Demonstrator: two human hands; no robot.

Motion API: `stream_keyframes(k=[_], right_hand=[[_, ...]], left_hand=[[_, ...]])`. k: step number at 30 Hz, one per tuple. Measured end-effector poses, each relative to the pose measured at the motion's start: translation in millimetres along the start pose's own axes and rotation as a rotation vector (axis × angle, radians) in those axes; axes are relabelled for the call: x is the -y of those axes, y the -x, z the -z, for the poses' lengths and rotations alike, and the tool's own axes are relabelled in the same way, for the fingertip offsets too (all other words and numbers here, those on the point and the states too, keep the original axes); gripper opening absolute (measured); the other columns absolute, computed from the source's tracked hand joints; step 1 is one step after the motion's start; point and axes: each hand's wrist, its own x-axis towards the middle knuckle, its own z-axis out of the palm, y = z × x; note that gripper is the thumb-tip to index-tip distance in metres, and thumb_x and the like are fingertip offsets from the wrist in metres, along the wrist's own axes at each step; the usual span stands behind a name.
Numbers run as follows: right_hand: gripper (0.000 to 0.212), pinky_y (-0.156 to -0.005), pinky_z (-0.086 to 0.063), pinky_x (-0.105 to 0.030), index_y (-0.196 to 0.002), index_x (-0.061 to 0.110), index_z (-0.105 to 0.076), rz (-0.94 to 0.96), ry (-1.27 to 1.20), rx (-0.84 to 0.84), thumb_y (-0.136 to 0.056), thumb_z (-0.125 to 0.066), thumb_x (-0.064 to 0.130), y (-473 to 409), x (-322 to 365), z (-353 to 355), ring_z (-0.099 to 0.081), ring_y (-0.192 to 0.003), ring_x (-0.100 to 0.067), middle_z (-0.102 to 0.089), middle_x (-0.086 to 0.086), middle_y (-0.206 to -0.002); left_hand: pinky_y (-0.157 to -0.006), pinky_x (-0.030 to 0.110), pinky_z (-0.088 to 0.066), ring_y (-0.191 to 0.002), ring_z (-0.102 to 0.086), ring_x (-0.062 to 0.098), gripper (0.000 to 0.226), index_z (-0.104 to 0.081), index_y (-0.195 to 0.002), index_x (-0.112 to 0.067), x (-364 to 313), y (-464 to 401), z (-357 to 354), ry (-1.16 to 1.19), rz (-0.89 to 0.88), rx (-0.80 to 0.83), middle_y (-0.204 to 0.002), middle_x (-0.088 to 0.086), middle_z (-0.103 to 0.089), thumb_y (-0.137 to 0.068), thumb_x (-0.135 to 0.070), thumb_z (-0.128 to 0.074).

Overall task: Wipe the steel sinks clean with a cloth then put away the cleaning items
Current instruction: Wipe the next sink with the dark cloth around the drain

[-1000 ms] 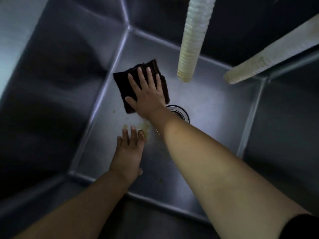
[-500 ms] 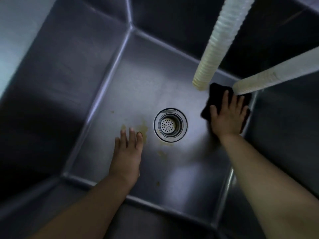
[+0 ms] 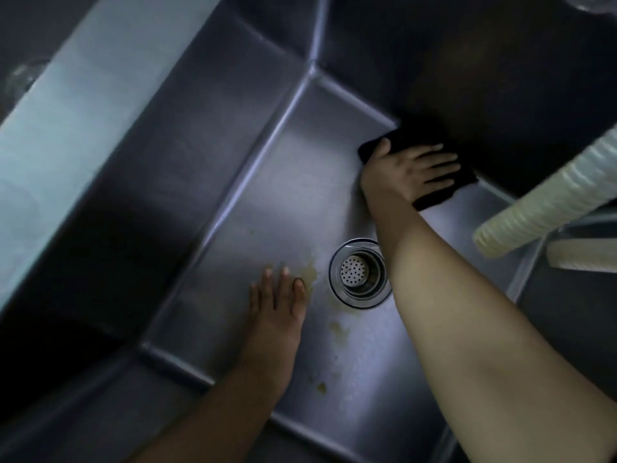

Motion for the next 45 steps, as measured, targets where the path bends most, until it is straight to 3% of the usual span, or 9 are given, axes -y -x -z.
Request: stream_keyframes(k=[2,4,10,15,21,28,37,41,45], right_hand=[[0.085,-0.111,0.003,-0.06,-0.146,-0.007,-0.005,0.068,0.049,-0.009,-0.093,-0.032,0.053,9.7,30.1,-12.5,0.002,-0.139,-0.052,0.0,-0.039,-0.149],[0.085,-0.112,0.003,-0.06,-0.147,-0.004,-0.007,0.154,0.084,-0.01,-0.091,-0.032,0.056,17.0,53.8,-22.6,0.001,-0.139,-0.052,-0.001,-0.039,-0.149],[0.075,-0.112,0.01,-0.056,-0.151,0.018,0.002,0.561,0.19,-0.005,-0.092,-0.018,0.06,31.3,84.6,-38.5,0.011,-0.141,-0.046,0.008,-0.03,-0.153],[0.071,-0.114,0.01,-0.053,-0.151,0.02,-0.001,0.832,0.174,0.065,-0.094,-0.02,0.057,53.8,73.3,-38.2,0.011,-0.143,-0.04,0.005,-0.021,-0.157],[0.07,-0.111,0.015,-0.051,-0.151,0.031,0.001,1.125,0.291,0.125,-0.092,-0.023,0.061,71.0,13.6,-37.3,0.014,-0.143,-0.035,0.008,-0.013,-0.158],[0.072,-0.113,0.008,-0.05,-0.151,0.031,-0.005,0.838,0.208,0.104,-0.091,-0.033,0.059,27.7,-86.7,-9.2,0.009,-0.144,-0.035,0.003,-0.012,-0.159],[0.073,-0.111,0.016,-0.049,-0.149,0.03,0.009,0.48,0.25,0.246,-0.093,-0.027,0.058,34.8,-162.5,9.7,0.021,-0.142,-0.034,0.014,-0.014,-0.157],[0.073,-0.111,0.013,-0.053,-0.15,0.027,0.009,0.487,0.245,0.225,-0.094,-0.027,0.058,39.4,-131.6,5.0,0.019,-0.141,-0.039,0.016,-0.019,-0.156],[0.072,-0.111,0.011,-0.054,-0.15,0.027,0.005,0.725,0.266,0.162,-0.094,-0.026,0.058,65.8,-86.5,-11.3,0.014,-0.142,-0.041,0.011,-0.021,-0.156]], left_hand=[[-0.112,0.061,-0.011,-0.136,-0.003,0.056,0.064,-0.009,-0.147,0.002,0.4,-0.1,-7.8,-0.009,-0.033,-0.083,-0.152,0.032,0.0,-0.085,-0.01,-0.013],[-0.112,0.062,-0.003,-0.136,0.006,0.056,0.061,-0.001,-0.147,0.002,0.9,-0.2,-8.0,-0.001,-0.029,0.001,-0.152,0.031,0.009,-0.09,-0.01,-0.018],[-0.111,0.063,-0.015,-0.136,-0.008,0.056,0.066,-0.018,-0.146,0.001,0.3,-4.7,-10.7,-0.006,-0.01,-0.144,-0.152,0.033,-0.006,-0.082,-0.011,-0.015],[-0.113,0.059,0.005,-0.136,0.018,0.051,0.083,0.014,-0.146,-0.002,0.0,-2.1,-12.7,-0.076,-0.005,0.101,-0.151,0.027,0.023,-0.093,-0.015,-0.048],[-0.114,0.054,0.006,-0.139,0.018,0.046,0.12,0.017,-0.146,-0.006,1.1,-2.2,-7.5,-0.118,-0.003,0.2,-0.153,0.021,0.022,-0.074,-0.034,-0.075],[-0.117,0.051,-0.006,-0.142,0.01,0.044,0.108,0.009,-0.148,-0.009,2.2,6.0,8.6,-0.126,-0.029,0.188,-0.156,0.019,0.015,-0.078,-0.035,-0.07],[-0.096,0.042,-0.036,-0.122,-0.045,0.027,0.065,-0.025,-0.143,-0.017,2.5,58.2,68.9,-0.177,-0.026,0.27,-0.141,0.008,-0.036,-0.09,-0.047,-0.047],[-0.105,0.037,-0.029,-0.126,-0.043,0.025,0.065,-0.025,-0.143,-0.019,22.7,101.9,73.1,-0.156,-0.033,0.115,-0.144,0.004,-0.037,-0.089,-0.046,-0.048],[-0.095,0.031,-0.036,-0.118,-0.05,0.023,0.049,-0.036,-0.133,-0.022,32.8,103.8,67.0,-0.154,0.01,0.059,-0.13,0.001,-0.05,-0.09,-0.045,-0.045]])
